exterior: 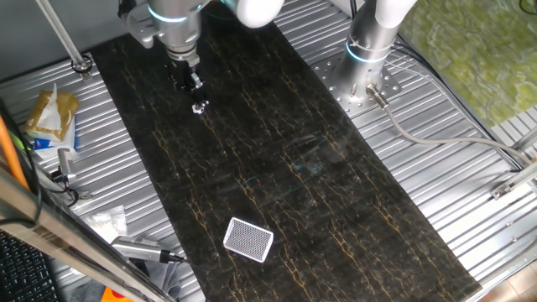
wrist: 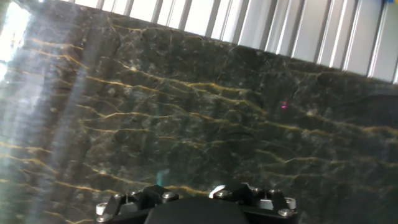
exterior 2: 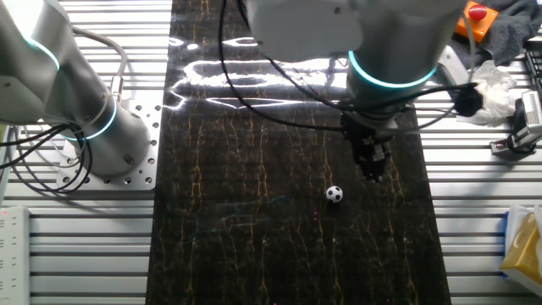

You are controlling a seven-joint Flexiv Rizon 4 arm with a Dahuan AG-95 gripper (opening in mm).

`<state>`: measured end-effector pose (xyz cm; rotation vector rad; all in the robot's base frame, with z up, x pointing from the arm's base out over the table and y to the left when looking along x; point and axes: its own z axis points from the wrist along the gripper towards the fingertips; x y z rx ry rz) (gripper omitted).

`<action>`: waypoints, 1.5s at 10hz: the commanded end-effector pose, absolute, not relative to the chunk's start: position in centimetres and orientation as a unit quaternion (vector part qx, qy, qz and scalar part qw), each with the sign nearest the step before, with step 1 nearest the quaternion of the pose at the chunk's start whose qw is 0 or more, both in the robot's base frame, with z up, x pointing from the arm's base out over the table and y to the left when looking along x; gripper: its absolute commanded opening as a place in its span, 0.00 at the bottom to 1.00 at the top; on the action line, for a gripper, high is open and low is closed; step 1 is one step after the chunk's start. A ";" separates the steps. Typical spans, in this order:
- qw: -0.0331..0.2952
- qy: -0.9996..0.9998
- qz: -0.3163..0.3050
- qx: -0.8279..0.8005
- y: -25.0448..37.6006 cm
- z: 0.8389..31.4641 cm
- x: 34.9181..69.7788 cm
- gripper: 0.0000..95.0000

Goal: Push the soccer ball into the goal

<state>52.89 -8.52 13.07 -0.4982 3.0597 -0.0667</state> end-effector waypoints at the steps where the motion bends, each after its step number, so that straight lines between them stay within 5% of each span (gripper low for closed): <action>1: 0.012 0.984 -0.047 -0.172 -8.7 12.6 53.4 0.80; 15: 0.004 0.983 -0.043 -0.179 -9.4 12.0 54.5 0.80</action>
